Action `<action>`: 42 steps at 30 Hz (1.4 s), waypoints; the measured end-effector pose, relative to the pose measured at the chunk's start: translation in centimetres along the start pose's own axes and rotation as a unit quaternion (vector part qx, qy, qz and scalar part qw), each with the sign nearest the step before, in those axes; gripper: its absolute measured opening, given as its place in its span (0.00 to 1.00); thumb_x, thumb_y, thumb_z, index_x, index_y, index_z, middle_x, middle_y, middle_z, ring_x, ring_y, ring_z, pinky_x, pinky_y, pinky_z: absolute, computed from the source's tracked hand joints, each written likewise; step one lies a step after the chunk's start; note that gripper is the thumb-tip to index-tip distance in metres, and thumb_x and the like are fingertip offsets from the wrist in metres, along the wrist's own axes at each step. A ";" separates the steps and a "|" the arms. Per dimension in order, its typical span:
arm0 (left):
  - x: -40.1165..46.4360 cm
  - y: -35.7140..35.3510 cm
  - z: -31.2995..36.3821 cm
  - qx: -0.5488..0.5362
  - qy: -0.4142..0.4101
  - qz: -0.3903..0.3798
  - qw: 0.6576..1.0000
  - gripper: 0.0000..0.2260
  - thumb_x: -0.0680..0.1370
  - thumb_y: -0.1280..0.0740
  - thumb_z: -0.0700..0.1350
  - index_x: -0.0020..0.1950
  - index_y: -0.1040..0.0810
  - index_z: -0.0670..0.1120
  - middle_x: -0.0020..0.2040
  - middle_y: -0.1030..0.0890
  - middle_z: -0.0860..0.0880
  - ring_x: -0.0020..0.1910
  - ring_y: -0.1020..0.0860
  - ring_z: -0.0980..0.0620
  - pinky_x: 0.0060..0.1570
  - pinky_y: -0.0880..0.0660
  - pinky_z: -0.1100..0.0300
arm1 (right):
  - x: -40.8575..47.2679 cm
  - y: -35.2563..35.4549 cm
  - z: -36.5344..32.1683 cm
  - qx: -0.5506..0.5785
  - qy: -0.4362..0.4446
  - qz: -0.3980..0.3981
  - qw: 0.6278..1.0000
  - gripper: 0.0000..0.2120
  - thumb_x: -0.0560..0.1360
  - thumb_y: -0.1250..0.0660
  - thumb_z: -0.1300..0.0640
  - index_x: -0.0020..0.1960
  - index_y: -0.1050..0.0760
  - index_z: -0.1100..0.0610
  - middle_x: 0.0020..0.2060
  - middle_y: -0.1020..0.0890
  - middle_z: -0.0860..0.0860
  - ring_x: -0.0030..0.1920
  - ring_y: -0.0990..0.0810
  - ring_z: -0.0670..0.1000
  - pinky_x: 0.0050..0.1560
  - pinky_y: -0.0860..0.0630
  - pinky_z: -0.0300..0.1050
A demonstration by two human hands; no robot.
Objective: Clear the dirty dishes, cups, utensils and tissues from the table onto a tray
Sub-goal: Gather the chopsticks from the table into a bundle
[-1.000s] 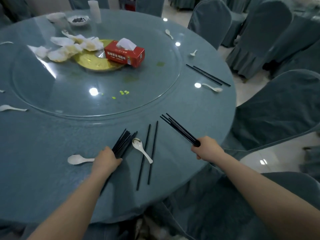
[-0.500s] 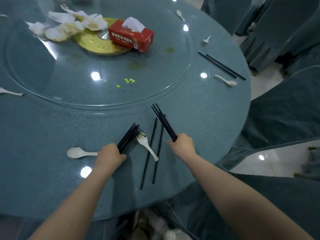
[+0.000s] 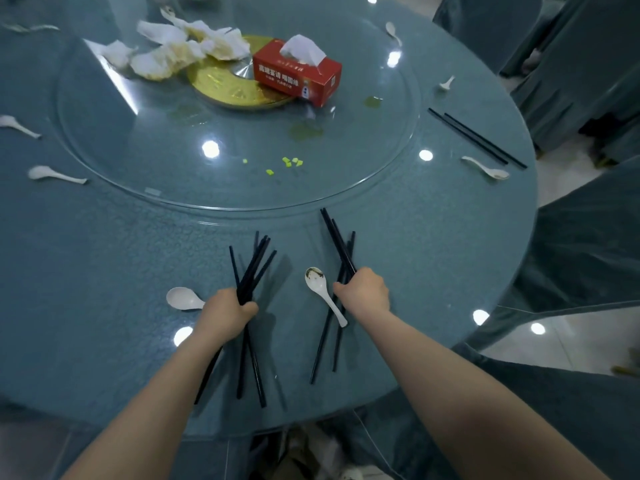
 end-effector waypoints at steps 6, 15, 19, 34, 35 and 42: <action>-0.2 0.1 -0.9 -0.222 0.046 -0.014 0.974 0.11 0.76 0.40 0.43 0.34 0.29 0.43 0.25 0.30 0.47 0.25 0.31 0.49 0.30 0.34 0.58 | -0.5 -0.1 0.0 -0.001 0.013 0.006 1.000 0.08 0.73 0.34 0.57 0.43 0.32 0.58 0.41 0.22 0.54 0.40 0.23 0.55 0.36 0.30 0.44; -1.2 -0.2 -1.1 -0.428 0.123 -0.042 0.895 0.11 0.78 0.45 0.39 0.38 0.27 0.42 0.32 0.24 0.46 0.24 0.35 0.53 0.23 0.35 0.61 | -0.9 0.0 0.3 0.030 -0.029 0.008 0.999 0.11 0.69 0.33 0.58 0.32 0.34 0.57 0.28 0.26 0.51 0.27 0.28 0.51 0.24 0.38 0.39; -1.6 0.1 -1.1 -0.497 0.165 -0.062 0.849 0.11 0.78 0.45 0.41 0.39 0.28 0.45 0.29 0.25 0.49 0.26 0.36 0.52 0.26 0.37 0.61 | -1.1 -0.4 0.3 0.012 -0.030 0.009 0.999 0.12 0.69 0.34 0.59 0.31 0.35 0.56 0.27 0.27 0.50 0.27 0.30 0.50 0.25 0.39 0.39; -1.9 0.2 -1.0 -0.712 0.142 -0.122 0.677 0.19 0.71 0.35 0.61 0.33 0.38 0.50 0.23 0.37 0.55 0.19 0.37 0.59 0.18 0.38 0.68 | -1.7 0.5 -0.9 -0.025 0.052 0.052 0.997 0.05 0.72 0.37 0.57 0.42 0.28 0.59 0.33 0.25 0.52 0.35 0.26 0.56 0.32 0.32 0.45; -2.0 0.2 -0.8 -0.711 0.143 -0.122 0.677 0.19 0.73 0.35 0.60 0.33 0.37 0.50 0.23 0.37 0.55 0.19 0.37 0.59 0.18 0.38 0.68 | -1.8 0.5 -1.1 -0.038 0.065 0.058 0.996 0.05 0.73 0.38 0.57 0.43 0.29 0.59 0.33 0.26 0.52 0.36 0.26 0.57 0.33 0.32 0.45; -2.4 0.5 1.1 -0.707 0.147 -0.125 0.680 0.18 0.77 0.38 0.58 0.34 0.36 0.49 0.22 0.36 0.55 0.19 0.37 0.59 0.18 0.38 0.68 | -2.0 0.8 -3.5 -0.150 0.178 0.093 0.968 0.05 0.78 0.43 0.61 0.51 0.29 0.56 0.43 0.19 0.55 0.36 0.29 0.57 0.35 0.35 0.46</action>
Point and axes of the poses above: each hand's wrist, its own x-axis towards the middle knuckle, its own y-axis out of the back of the hand, z = x × y, the point moved 3 cm from there along x, towards the middle knuckle
